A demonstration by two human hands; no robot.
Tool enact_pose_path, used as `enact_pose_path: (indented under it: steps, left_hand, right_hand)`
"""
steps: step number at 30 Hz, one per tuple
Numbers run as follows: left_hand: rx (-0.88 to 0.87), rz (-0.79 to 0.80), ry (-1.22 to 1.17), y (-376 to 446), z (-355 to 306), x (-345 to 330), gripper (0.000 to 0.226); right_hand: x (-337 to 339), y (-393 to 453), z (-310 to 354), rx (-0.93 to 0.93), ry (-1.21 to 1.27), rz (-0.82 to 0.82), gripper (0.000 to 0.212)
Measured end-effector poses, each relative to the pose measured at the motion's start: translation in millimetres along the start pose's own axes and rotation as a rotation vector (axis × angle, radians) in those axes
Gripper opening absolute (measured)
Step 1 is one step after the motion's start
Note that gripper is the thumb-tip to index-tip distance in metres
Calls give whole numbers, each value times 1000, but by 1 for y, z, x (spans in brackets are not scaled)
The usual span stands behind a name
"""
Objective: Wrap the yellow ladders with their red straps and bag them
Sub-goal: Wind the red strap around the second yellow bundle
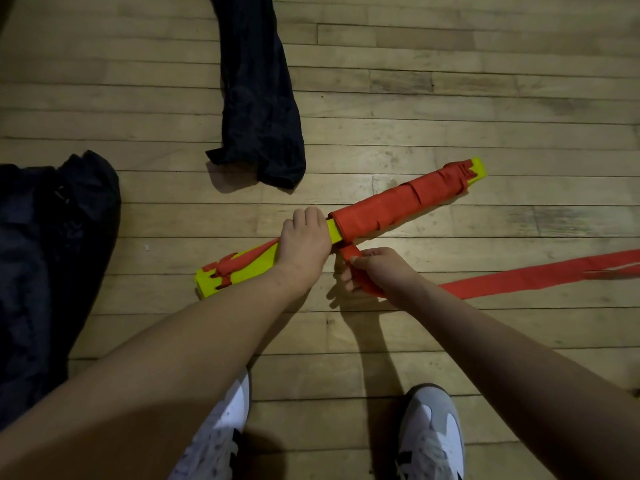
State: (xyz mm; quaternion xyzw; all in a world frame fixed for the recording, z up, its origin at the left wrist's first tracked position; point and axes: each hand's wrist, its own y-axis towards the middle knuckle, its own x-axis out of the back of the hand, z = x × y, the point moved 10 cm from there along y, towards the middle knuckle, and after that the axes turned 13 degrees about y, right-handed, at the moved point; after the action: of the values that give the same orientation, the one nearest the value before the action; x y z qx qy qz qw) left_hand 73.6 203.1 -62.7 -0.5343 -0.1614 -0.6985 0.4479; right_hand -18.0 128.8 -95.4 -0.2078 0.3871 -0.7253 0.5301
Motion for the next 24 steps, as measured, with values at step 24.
enact_pose_path:
  steps: [24]
  left_hand:
    - [-65,76,-221,-38,-12,-10,76]
  right_hand:
    - [4,-6,-13,3,-11,26,17]
